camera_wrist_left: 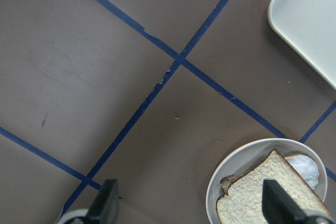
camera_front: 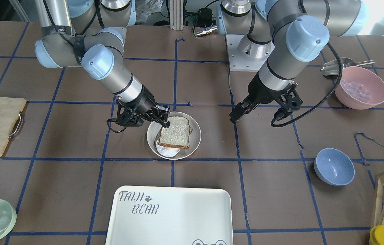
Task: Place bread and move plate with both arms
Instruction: 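Lower bread onto the egg, open right gripper while left gripper approaches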
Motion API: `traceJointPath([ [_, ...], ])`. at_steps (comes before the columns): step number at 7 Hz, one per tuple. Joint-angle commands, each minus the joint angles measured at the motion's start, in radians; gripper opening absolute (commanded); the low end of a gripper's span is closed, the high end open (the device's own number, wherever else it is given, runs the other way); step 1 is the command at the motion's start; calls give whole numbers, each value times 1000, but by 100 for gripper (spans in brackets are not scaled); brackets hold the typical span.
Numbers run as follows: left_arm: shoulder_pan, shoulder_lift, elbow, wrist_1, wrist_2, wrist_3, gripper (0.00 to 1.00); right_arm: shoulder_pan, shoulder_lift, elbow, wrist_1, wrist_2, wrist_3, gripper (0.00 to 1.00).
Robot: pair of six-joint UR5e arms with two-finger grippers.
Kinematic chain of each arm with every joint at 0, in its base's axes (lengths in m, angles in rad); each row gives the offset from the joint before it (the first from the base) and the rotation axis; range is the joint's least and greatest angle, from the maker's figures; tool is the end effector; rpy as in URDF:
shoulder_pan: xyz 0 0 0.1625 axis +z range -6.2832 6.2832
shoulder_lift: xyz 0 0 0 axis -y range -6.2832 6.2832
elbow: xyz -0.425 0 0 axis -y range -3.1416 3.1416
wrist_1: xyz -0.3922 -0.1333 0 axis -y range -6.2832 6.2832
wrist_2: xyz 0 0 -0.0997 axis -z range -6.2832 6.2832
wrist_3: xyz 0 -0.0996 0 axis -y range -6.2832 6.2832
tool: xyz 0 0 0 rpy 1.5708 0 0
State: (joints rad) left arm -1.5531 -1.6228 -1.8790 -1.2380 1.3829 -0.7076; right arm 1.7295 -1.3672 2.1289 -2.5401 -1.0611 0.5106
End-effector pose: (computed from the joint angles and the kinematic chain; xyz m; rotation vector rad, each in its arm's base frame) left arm -0.1433 -0.4887 0.3481 1.0576 -2.7765 -0.1330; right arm 0.2563 -0.4504 0.2435 0.3848 2.5664 -0.0333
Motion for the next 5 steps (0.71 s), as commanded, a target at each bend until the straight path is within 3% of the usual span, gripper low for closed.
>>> traceJointPath([
  [1, -19, -20, -144, 188, -54, -49, 95, -13, -13, -16, 0, -118, -10, 78],
  [3, -102, -77, -224, 350, -54, -44, 95, -25, -20, -129, 97, -132, -61, 87],
  [5, -140, -156, -256, 476, -58, -44, 94, -76, -20, -307, 403, -190, -259, 92],
])
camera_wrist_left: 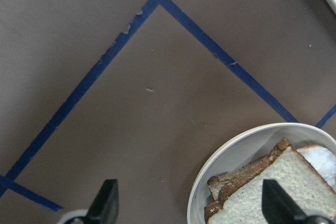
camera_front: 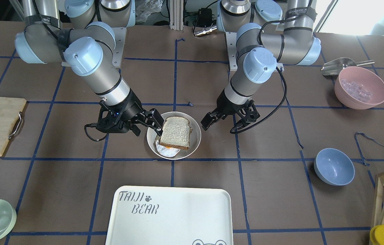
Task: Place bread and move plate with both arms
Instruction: 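Grasp the plate rim with the left gripper while the right arm withdraws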
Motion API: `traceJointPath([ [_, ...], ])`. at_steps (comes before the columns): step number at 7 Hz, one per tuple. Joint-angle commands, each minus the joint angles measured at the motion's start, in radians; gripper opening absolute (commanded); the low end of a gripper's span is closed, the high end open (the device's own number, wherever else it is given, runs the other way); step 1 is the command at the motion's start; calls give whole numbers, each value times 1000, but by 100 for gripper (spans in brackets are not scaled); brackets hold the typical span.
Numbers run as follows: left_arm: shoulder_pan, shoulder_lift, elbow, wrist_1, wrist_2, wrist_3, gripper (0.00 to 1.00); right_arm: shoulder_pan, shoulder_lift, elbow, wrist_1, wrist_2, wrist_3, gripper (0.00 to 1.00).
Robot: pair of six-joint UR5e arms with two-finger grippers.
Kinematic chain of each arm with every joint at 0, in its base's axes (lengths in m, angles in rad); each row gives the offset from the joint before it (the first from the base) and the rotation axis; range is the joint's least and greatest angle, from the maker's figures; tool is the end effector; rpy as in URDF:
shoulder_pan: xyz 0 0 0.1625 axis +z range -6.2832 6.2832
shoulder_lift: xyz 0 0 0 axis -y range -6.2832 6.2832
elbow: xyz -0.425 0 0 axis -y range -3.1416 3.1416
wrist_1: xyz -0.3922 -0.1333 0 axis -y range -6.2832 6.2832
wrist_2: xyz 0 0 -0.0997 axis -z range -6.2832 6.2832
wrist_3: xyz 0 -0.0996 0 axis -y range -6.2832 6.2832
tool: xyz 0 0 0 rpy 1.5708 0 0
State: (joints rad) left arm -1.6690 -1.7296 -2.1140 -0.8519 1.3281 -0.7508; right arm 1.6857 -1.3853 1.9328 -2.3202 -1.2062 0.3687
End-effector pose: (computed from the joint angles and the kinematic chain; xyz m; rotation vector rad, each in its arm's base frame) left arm -0.2024 -0.4503 0.2339 0.9302 -2.7583 -0.1238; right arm 0.2284 -0.5067 0.3049 0.2957 2.7212 -0.1484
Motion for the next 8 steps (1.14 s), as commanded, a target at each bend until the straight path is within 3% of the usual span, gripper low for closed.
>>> traceJointPath([
  [1, -28, -89, -21, 111, -7, -1, 89, -53, -1, -217, 347, -102, -214, 95],
  [3, -60, -126, -20, 142, -6, -2, 80, -61, -24, -406, 563, -261, -432, 95],
  [4, -61, -139, -17, 145, -12, -2, 75, -63, -53, -466, 688, -303, -451, 97],
  [5, -63, -145, -17, 148, -15, -2, 64, -55, -110, -488, 755, -367, -452, 100],
  [6, -64, -137, -15, 151, -13, 7, 57, -55, -163, -479, 821, -368, -450, 100],
  [8, -66, -134, -17, 151, -12, 39, 32, -63, -181, -469, 841, -372, -455, 100],
])
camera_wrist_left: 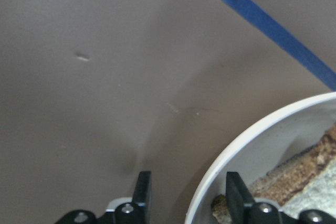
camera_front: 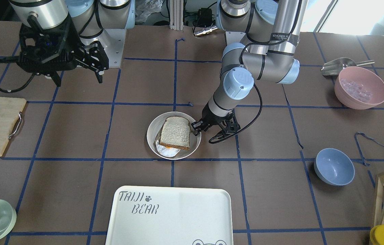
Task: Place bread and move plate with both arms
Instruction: 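Grasp the plate rim with the left gripper while the right arm withdraws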
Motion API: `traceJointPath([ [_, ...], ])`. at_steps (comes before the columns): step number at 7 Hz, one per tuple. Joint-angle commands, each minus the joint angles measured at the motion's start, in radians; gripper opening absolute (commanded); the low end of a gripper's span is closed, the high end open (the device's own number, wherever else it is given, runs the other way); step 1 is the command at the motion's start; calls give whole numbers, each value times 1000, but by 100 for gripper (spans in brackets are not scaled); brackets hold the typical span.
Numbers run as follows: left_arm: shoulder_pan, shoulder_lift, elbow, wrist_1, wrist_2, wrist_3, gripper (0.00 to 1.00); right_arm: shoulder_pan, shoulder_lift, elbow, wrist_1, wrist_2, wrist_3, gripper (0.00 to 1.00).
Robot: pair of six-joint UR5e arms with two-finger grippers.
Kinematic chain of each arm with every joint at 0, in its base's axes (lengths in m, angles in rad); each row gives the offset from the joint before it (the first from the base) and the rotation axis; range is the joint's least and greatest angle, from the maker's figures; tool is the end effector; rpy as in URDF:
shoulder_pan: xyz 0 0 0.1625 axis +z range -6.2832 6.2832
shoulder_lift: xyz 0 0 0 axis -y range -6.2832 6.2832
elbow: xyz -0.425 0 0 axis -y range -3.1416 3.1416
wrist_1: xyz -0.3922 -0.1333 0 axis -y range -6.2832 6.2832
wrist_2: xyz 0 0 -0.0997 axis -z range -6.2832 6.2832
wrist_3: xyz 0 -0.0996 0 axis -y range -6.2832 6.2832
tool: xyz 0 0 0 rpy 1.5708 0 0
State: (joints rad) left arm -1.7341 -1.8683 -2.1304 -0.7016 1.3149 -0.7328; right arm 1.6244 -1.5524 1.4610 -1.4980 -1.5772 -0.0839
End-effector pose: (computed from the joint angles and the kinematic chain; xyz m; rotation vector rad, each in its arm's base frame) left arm -0.2348 -0.4500 0.1772 0.8131 -2.7860 -0.1459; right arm 0.1593 -0.4921 0.5255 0.2153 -3.1274 0.0290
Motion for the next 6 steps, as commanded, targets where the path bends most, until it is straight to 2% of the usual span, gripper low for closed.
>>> traceJointPath([
  [1, 1, 0, 0, 1, 0, 21, 0, -3, -14, 15, 27, -9, -5, 100],
  [4, 2, 4, 3, 31, 1, 44, 0, 2, -8, 39, -23, -6, -10, 100],
  [6, 10, 40, 7, 150, -9, 47, 0, 2, -8, 48, -42, -7, -8, 100],
])
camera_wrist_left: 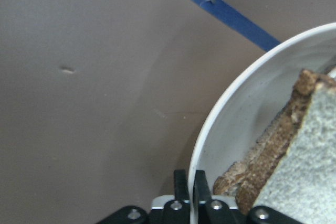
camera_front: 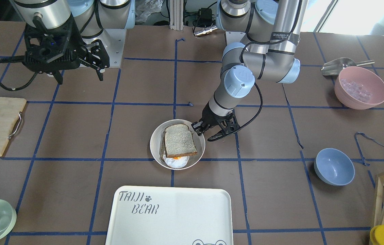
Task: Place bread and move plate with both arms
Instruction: 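Slide the plate with the left gripper onto the bear-print tray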
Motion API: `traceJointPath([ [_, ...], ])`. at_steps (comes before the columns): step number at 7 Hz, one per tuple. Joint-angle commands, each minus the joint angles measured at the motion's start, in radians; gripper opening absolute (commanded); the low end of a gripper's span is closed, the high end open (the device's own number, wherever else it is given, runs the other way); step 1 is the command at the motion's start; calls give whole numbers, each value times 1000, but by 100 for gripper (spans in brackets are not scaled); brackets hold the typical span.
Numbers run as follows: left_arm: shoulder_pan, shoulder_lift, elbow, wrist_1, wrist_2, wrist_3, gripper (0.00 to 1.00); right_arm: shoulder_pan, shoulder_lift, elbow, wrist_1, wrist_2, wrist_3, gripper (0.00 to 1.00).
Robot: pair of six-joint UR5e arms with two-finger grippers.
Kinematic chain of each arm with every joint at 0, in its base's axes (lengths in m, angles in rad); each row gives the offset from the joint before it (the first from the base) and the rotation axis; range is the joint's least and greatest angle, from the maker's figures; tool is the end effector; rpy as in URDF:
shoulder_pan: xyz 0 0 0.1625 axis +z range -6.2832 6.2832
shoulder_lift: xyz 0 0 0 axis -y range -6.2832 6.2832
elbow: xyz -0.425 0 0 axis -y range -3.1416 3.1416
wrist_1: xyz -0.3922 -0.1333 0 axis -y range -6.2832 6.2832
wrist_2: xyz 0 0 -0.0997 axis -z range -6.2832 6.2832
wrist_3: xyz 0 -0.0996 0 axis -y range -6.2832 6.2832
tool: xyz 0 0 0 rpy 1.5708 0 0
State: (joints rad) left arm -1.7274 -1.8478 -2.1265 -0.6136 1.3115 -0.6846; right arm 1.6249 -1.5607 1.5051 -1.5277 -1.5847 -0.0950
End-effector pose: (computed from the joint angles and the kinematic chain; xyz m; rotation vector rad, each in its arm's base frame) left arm -0.2335 -0.4602 0.1980 0.7225 -2.7617 0.0104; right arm 0.1586 -0.4890 0.5109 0.2328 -3.1187 0.0191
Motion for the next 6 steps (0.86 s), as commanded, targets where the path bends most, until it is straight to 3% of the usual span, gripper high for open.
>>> traceJointPath([
  [1, 12, 4, 8, 171, -70, -12, 0, 7, -5, 3, -9, 18, 0, 100],
  [3, 43, -59, 147, 151, -90, -29, 0, 6, -2, 4, -9, 14, 1, 100],
  [6, 49, -281, 518, -59, -80, -33, 0, 7, -1, 4, -11, 17, 3, 100],
])
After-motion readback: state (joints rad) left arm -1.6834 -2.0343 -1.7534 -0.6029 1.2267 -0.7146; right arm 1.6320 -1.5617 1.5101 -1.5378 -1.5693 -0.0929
